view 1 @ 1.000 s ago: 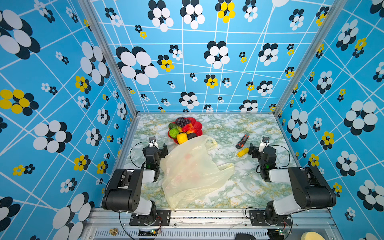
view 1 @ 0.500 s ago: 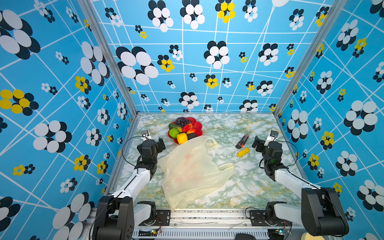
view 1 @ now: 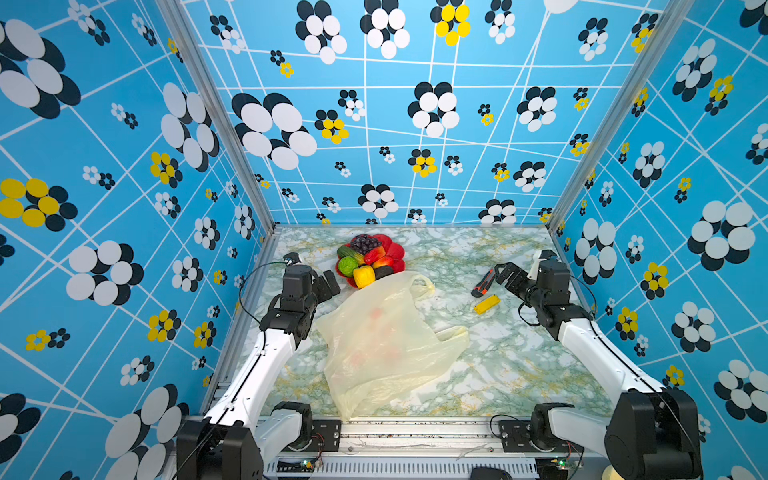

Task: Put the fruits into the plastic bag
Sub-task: 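Reach left gripper to bag's near edge while right reaches its handle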

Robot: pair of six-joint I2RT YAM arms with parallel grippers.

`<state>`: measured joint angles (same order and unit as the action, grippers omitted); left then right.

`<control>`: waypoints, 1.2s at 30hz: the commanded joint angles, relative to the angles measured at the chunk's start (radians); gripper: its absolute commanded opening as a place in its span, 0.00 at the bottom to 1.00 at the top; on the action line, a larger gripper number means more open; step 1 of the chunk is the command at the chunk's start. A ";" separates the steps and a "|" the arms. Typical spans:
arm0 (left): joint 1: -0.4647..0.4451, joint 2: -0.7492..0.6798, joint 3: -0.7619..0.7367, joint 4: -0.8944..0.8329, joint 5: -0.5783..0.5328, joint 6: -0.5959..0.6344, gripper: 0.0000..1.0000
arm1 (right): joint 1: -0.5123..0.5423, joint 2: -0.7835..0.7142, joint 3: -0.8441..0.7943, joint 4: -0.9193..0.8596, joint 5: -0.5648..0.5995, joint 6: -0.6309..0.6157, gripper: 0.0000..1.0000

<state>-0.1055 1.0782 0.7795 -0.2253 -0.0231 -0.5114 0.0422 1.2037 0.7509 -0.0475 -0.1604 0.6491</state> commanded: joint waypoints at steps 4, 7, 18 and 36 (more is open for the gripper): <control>-0.005 -0.056 0.044 -0.172 0.196 -0.067 0.99 | -0.002 -0.061 0.032 -0.189 -0.171 0.108 0.99; -0.005 -0.080 0.044 -0.214 0.226 -0.078 0.99 | 0.005 -0.076 0.037 -0.241 -0.208 0.117 0.99; -0.005 -0.060 0.027 -0.256 0.317 -0.096 0.99 | 0.156 -0.055 0.038 -0.370 -0.232 0.126 0.89; -0.005 -0.022 0.007 -0.215 0.362 -0.122 0.99 | 0.319 0.037 -0.089 -0.305 -0.243 0.214 0.84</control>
<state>-0.1055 1.0584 0.7887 -0.4484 0.3241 -0.6216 0.3363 1.2350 0.6838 -0.3782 -0.3954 0.8318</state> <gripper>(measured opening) 0.991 0.837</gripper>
